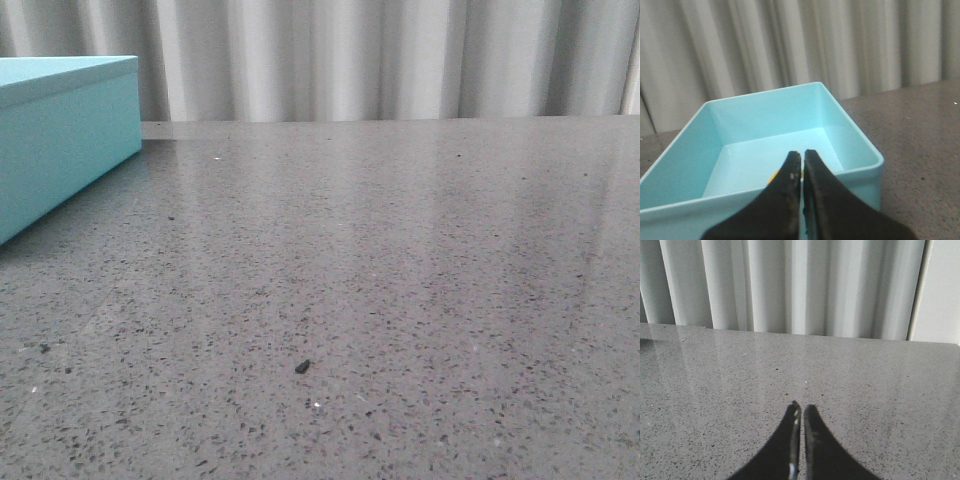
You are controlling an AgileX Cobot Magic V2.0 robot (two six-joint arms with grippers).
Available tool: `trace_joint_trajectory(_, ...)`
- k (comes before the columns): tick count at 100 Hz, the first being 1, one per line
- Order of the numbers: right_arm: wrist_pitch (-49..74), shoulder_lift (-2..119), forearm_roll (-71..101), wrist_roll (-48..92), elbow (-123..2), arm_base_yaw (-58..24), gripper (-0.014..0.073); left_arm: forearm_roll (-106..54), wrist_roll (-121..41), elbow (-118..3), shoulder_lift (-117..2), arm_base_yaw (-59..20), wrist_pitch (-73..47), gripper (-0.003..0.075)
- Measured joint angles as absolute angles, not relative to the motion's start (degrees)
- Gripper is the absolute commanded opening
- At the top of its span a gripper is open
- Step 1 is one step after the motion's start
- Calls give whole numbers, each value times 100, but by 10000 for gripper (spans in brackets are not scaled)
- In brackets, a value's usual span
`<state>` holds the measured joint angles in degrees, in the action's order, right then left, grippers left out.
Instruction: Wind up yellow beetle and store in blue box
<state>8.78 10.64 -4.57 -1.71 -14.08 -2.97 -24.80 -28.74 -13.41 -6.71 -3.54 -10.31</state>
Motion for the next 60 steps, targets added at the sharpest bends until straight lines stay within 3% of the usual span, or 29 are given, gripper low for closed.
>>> trace_joint_trajectory(33, 878, 1064, -457, -171, -1408, -297, -41, -794, -724, -14, 10, -320, -189, -21)
trace_joint_trajectory(60, 878, 1064, -457, -171, -1408, -297, -41, -277, 0, 0, 22, -288, -1332, -21)
